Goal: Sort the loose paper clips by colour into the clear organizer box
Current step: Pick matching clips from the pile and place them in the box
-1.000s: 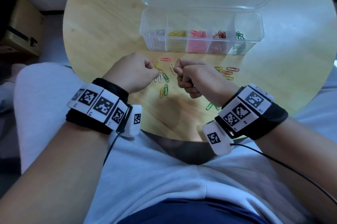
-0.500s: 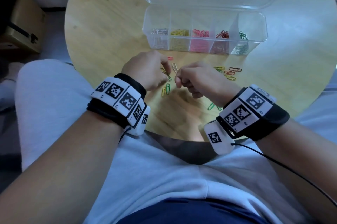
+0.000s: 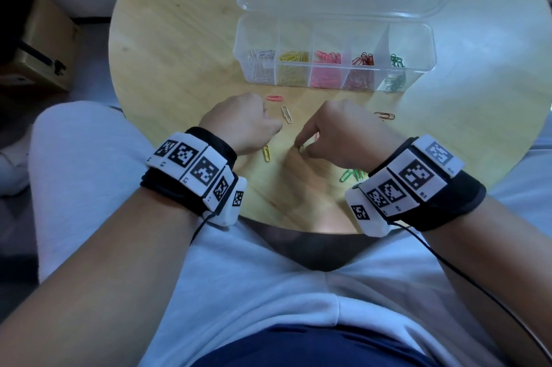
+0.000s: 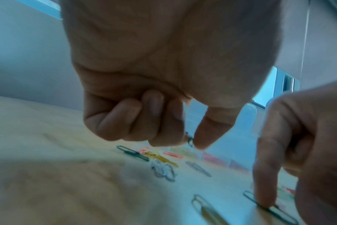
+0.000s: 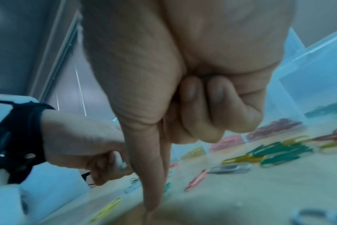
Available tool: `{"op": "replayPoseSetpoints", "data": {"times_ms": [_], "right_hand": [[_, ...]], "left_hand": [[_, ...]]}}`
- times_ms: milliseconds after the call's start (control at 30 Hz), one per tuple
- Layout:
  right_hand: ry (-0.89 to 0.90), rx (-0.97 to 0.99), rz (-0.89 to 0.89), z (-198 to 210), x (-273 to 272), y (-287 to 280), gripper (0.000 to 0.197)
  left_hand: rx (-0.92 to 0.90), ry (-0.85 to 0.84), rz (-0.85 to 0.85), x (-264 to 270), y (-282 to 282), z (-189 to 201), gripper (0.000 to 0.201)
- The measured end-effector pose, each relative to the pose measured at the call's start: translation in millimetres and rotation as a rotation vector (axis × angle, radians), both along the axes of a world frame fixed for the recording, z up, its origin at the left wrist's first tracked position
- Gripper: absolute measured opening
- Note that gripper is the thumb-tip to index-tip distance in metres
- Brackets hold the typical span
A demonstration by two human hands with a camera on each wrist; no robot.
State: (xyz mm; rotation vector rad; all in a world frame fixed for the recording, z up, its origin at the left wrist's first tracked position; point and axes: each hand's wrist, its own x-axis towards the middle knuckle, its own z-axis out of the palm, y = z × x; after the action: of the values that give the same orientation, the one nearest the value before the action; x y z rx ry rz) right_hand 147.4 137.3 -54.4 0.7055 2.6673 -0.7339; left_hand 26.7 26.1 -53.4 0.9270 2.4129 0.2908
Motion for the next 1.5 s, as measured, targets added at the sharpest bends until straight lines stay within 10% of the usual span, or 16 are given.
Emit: {"op": "replayPoseSetpoints", "data": {"times_ms": [433,900,1133,1500], "right_hand": [[0.012,0.072,-0.083,-1.2,7.4,17.0,0.011],[-0.131,0.115,-0.005,-6.5,7.4,5.4,0.035],[0.113,-0.419,-0.306,22.0,12.2,23.3,0.030],[0.703,-1.098,-0.913,40.5,41.1,78.2,0.024]], "left_hand": [[0.204,-0.201,0.141,-1.9,-1.3,7.9,0.023],[0.107,0.095,0.013,1.2,1.3,-7.2,0.023],[-0.010,0.207,-0.063,10.0,11.3,-6.2,0.003],[-0.264,0.303,-0.202,28.2,22.8,4.8,0.024]]}}
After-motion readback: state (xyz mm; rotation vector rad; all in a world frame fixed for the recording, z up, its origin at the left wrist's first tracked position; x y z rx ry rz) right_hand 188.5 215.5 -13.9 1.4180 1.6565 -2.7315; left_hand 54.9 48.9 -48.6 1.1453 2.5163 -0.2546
